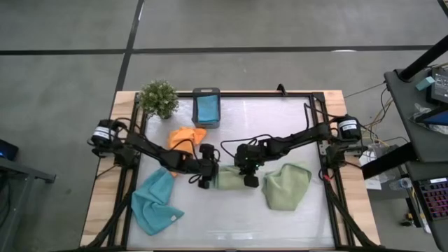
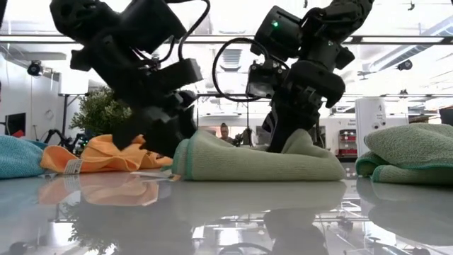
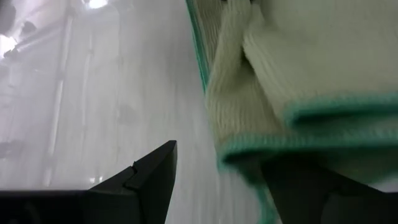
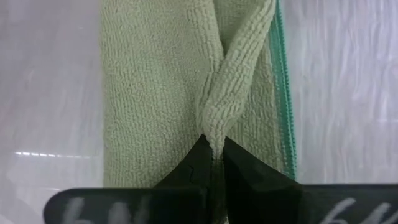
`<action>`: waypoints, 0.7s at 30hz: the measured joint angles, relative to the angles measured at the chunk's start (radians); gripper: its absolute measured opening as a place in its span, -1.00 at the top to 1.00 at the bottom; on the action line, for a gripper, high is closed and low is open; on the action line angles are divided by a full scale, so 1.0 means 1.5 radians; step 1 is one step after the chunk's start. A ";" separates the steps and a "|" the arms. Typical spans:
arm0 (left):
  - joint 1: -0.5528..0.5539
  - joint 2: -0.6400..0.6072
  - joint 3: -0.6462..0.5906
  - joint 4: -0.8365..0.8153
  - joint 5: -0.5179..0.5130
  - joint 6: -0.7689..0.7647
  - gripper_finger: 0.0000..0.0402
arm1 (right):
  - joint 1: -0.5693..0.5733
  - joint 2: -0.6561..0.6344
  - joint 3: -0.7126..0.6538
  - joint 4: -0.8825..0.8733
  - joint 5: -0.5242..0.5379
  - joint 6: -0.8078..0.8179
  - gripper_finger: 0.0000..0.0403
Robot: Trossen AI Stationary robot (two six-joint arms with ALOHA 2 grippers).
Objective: Fold microfiber towels
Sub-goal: Fold the top green towel
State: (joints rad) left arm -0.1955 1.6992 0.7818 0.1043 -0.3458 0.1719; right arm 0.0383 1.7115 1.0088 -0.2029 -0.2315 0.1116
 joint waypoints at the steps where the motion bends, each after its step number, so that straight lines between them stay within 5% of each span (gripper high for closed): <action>1: 0.000 -0.006 -0.001 -0.016 0.000 0.000 -0.08 | 0.000 0.000 0.000 0.001 0.006 0.000 0.94; 12: -0.011 -0.103 0.001 -0.145 -0.002 -0.006 -0.08 | 0.000 0.000 0.000 0.004 0.023 0.012 0.79; 21: -0.014 -0.127 0.001 -0.059 0.020 -0.008 -0.08 | -0.007 0.000 0.056 -0.074 0.053 0.000 0.39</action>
State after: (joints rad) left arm -0.2173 1.5088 0.7831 0.0158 -0.3159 0.1600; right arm 0.0284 1.7111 1.0934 -0.3142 -0.1522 0.1113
